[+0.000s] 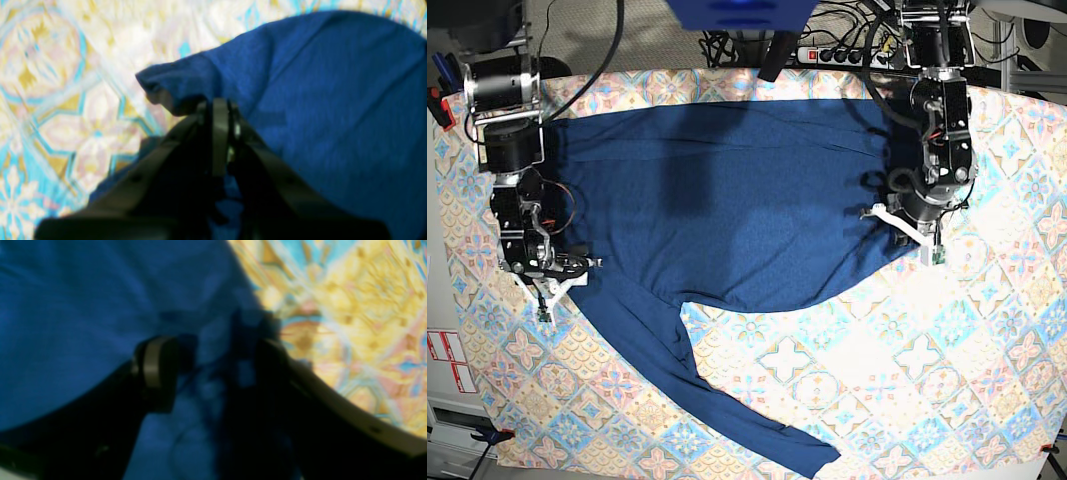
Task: Fold the T-shirt properly
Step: 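Lift and fold the hem half over onto the collar half with both grippers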
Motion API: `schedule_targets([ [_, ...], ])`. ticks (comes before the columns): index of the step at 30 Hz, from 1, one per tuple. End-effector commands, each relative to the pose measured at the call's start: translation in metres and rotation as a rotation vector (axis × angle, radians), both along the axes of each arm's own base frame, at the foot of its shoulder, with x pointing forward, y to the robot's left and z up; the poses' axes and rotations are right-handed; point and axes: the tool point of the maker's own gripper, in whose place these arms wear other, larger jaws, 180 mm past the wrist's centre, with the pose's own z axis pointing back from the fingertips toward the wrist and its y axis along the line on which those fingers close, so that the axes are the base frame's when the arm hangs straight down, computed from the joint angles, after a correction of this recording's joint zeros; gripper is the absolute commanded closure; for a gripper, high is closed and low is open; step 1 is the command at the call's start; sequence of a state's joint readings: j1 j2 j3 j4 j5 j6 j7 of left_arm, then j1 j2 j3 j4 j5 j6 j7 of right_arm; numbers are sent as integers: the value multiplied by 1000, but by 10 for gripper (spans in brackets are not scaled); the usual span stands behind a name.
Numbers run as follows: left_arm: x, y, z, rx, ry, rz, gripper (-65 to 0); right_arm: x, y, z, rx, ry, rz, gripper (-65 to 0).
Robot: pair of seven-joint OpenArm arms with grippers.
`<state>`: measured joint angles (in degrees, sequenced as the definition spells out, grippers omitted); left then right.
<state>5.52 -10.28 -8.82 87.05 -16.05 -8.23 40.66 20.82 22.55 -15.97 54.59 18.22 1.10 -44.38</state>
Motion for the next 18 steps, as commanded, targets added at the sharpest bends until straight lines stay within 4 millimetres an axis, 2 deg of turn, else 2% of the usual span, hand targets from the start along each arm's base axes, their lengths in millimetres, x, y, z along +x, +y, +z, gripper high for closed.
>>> schedule_targets([
  [1,11,2,18,10,-64,-2,0,22,-10,21,-20,-70,22,-354],
  [5,2,2,14,12,-52,-3,0,24,-16,12,-9,-67,108,-354],
  [9,-4,2,9,12,-37,-3,0,22,-32,4,-14,-77,84,-354],
  [18,-8,2,7,9,-28,-3,0,12,-42,-13,-10,-84,51,-353],
])
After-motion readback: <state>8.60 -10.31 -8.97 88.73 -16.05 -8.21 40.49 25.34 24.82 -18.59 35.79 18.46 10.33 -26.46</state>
